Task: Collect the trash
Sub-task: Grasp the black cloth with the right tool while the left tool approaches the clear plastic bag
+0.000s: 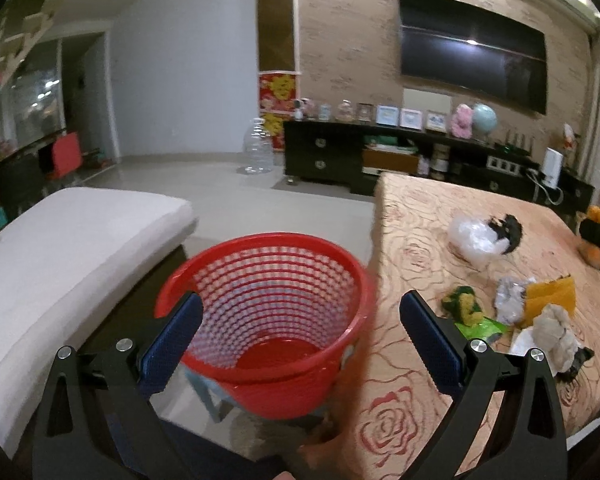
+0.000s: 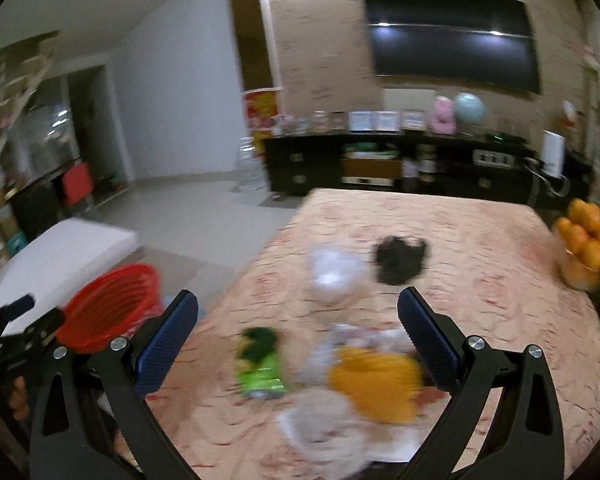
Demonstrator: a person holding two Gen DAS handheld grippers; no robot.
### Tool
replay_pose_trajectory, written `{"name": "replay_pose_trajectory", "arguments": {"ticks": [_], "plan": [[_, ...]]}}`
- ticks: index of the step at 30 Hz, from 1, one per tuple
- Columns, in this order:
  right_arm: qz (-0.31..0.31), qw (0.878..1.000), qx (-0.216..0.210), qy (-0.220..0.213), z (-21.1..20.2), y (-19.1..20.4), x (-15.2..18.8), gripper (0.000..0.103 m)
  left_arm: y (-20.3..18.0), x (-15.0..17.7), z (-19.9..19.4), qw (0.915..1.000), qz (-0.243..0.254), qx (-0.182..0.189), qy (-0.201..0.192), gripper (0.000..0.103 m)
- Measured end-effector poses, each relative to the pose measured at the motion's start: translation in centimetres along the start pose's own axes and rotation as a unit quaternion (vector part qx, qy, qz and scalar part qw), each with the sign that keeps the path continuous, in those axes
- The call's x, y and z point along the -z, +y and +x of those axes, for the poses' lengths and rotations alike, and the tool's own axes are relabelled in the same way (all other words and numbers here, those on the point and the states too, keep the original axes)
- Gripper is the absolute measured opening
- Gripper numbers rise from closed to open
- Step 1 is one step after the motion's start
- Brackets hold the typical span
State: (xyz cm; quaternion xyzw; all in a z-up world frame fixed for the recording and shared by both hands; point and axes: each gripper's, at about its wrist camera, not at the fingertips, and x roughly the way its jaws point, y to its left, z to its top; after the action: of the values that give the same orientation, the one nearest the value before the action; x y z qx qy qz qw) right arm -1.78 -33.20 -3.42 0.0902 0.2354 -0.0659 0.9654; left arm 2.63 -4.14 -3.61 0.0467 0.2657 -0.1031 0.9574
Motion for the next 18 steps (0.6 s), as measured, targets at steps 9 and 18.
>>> {"name": "replay_pose_trajectory", "arguments": {"ticks": [9,18], "plan": [[0.054,0.998,0.042,0.014,1.0,-4.8,-0.6,0.097,-6.5,-1.7,3.9,0.9938,0.053,0.093,0.030,0.095],[0.043,0.996,0.058,0.050,5.1,-7.4,-3.0,0.097,-11.8,-3.8,8.5,0.9851,0.104,0.130,0.044,0.095]]}}
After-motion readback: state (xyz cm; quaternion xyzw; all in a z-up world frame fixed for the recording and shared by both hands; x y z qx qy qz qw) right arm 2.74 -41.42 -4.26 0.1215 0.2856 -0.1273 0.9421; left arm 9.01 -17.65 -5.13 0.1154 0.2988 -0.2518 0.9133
